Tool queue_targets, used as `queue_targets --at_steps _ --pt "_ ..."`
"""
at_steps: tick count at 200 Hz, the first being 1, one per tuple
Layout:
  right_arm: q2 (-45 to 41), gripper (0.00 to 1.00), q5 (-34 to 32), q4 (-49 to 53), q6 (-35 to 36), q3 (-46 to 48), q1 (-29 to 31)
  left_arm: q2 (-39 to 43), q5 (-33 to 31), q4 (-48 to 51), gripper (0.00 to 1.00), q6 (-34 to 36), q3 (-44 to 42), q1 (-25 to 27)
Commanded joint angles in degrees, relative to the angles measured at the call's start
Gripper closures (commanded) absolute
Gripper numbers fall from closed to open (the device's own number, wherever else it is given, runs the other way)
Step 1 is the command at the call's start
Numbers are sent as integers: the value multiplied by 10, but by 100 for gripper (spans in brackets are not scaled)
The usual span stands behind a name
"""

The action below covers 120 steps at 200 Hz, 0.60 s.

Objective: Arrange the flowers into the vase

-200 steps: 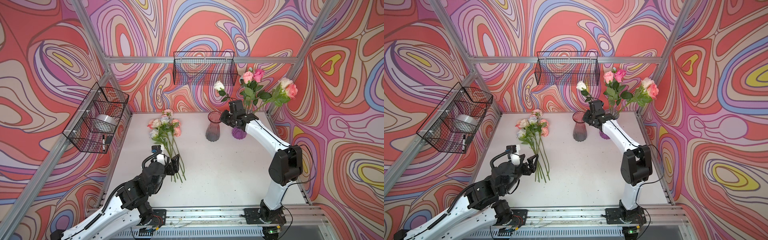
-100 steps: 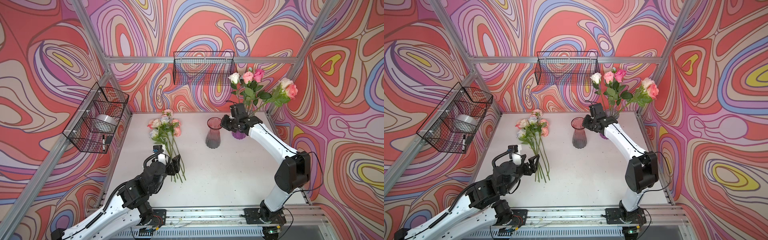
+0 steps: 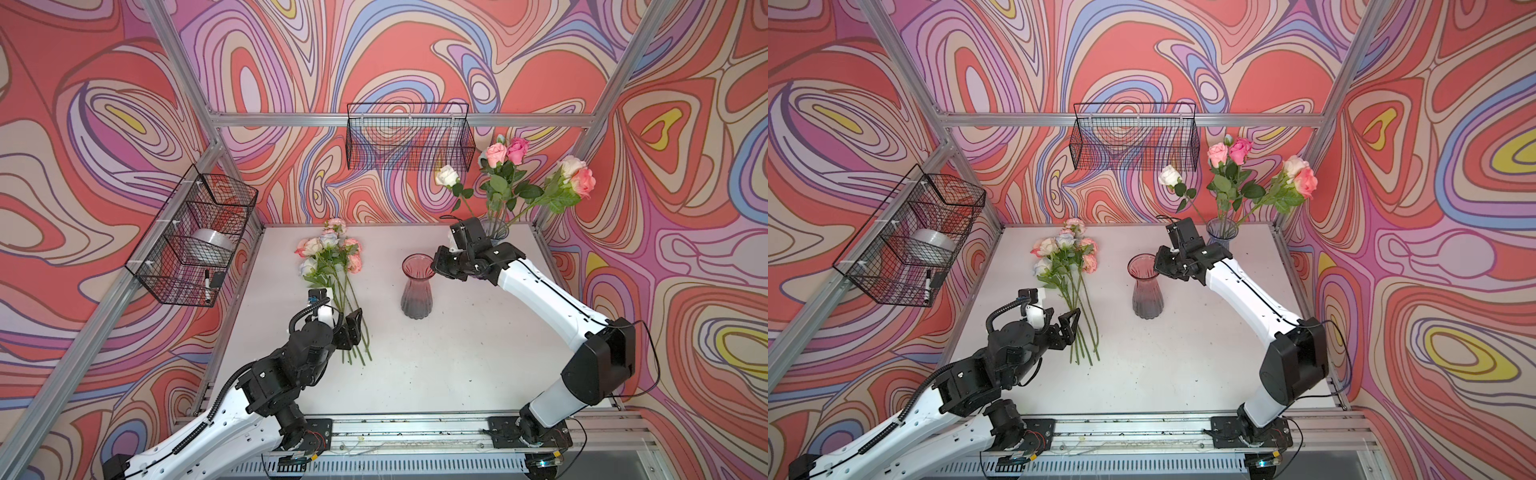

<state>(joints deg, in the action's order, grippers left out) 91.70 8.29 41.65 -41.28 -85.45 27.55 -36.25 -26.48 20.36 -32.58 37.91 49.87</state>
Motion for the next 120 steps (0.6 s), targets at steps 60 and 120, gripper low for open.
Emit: queue_targets --at_steps 60,120 --pt "-76 100 63 -90 17 92 23 -16 4 0 21 7 15 -3" --pt "-108 83 49 -96 39 119 28 -73 13 -13 20 17 16 -39"
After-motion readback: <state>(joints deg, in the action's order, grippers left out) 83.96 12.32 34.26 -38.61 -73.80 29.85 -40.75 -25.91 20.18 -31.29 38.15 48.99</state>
